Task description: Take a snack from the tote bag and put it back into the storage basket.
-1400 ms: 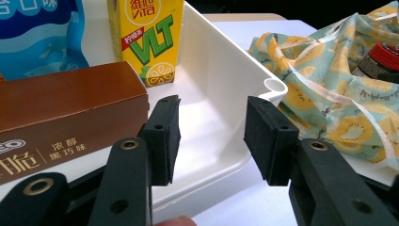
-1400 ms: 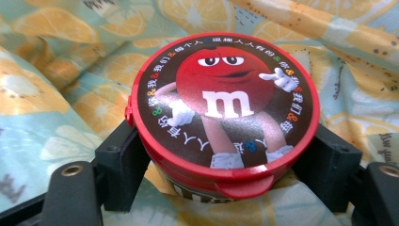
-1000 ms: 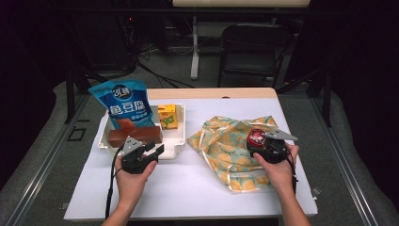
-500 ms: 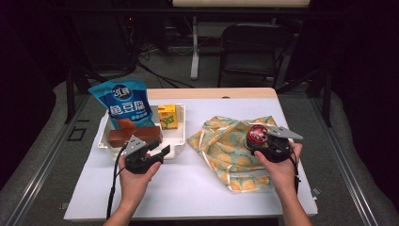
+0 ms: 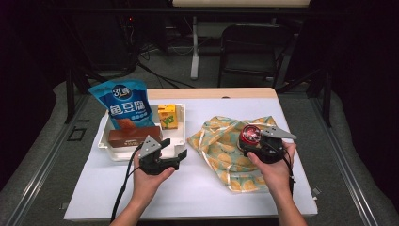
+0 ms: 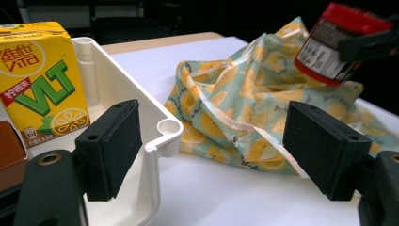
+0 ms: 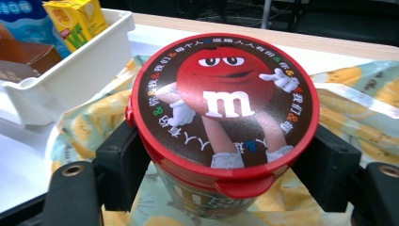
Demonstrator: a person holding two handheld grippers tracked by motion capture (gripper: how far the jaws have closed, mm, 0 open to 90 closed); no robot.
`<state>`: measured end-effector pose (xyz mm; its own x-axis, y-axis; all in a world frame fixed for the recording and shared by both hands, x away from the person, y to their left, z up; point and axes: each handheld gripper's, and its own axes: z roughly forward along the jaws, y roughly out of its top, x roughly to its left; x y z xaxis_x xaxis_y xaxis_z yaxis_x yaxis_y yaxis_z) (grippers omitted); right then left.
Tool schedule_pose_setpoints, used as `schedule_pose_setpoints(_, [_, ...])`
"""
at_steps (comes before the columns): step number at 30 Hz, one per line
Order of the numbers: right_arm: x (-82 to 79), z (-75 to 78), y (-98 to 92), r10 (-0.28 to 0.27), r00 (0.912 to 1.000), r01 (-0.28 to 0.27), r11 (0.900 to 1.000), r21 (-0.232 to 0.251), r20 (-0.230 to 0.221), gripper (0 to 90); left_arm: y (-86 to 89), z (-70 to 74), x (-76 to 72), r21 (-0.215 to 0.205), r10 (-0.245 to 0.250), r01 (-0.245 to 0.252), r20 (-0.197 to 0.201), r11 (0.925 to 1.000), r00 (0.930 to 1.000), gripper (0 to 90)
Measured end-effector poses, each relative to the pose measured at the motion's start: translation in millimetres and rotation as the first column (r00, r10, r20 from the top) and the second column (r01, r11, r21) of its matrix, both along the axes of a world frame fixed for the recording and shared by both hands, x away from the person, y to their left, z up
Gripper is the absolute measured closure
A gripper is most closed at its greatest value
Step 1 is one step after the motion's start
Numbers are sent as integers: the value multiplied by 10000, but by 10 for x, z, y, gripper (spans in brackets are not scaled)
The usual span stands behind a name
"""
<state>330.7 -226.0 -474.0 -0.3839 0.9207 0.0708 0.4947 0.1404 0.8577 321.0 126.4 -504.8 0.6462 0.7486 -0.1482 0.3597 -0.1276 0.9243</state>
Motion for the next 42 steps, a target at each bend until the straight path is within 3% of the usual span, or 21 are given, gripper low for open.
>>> schedule_pose_setpoints(11, [-66,36,238,458,9989,-458,9989,104,-29,253,-332,-22,-41,130,-898,899,-28,9959,9960,114])
schedule_pose_setpoints(16, [-106,69,334,650,9978,-649,9979,72,-110,253,-483,-41,-63,315,-1181,1182,-54,9925,9930,74])
schedule_pose_setpoints(17, [-112,70,356,670,9977,-669,9977,149,-68,253,-524,-47,-71,349,-1060,1057,64,9938,9943,73])
schedule_pose_setpoints(18, [-119,74,374,722,9973,-720,9973,162,-108,253,-544,-42,-72,419,-1311,1311,-21,9905,9914,72])
schedule_pose_setpoints(25, [-165,100,475,923,9957,-920,9954,263,-83,253,-786,-83,-123,781,-1913,1891,206,9788,9813,81])
schedule_pose_setpoints(26, [-172,105,485,930,9956,-928,9953,270,-68,252,-833,-96,-135,852,-1742,1707,350,9816,9841,88])
schedule_pose_setpoints(28, [-184,115,501,973,9952,-971,9950,242,-82,252,-883,-102,-133,902,-2016,1981,317,9760,9789,92])
schedule_pose_setpoints(29, [-190,116,510,1014,9948,-1011,9947,194,-101,253,-921,-107,-139,936,-1821,1773,449,9797,9823,95])
schedule_pose_setpoints(30, [-196,116,525,1025,9946,-1022,9946,203,-152,253,-948,-105,-129,917,-2007,1961,438,9763,9787,99])
schedule_pose_setpoints(32, [-204,111,552,1100,9938,-1097,9938,190,-157,252,-996,-101,-128,967,-1838,1780,548,9793,9814,104])
schedule_pose_setpoints(33, [-210,111,567,1090,9939,-1087,9939,181,-170,252,-1005,-94,-114,952,-2083,2032,472,9745,9769,108])
schedule_pose_setpoints(39, [-236,116,636,1331,9909,-1330,9911,63,-215,252,-1097,-88,-71,955,-1995,1925,705,9766,9774,135])
schedule_pose_setpoints(40, [-240,112,650,1314,9911,-1312,9913,115,-193,252,-1106,-87,-63,995,-2101,2028,697,9742,9752,138])
schedule_pose_setpoints(41, [-244,113,658,1320,9910,-1318,9912,94,-202,252,-1128,-91,-69,1072,-1901,1813,782,9776,9787,142])
schedule_pose_setpoints(42, [-247,115,662,1336,9908,-1335,9910,62,-235,252,-1134,-92,-57,1050,-2100,2019,728,9738,9750,147])
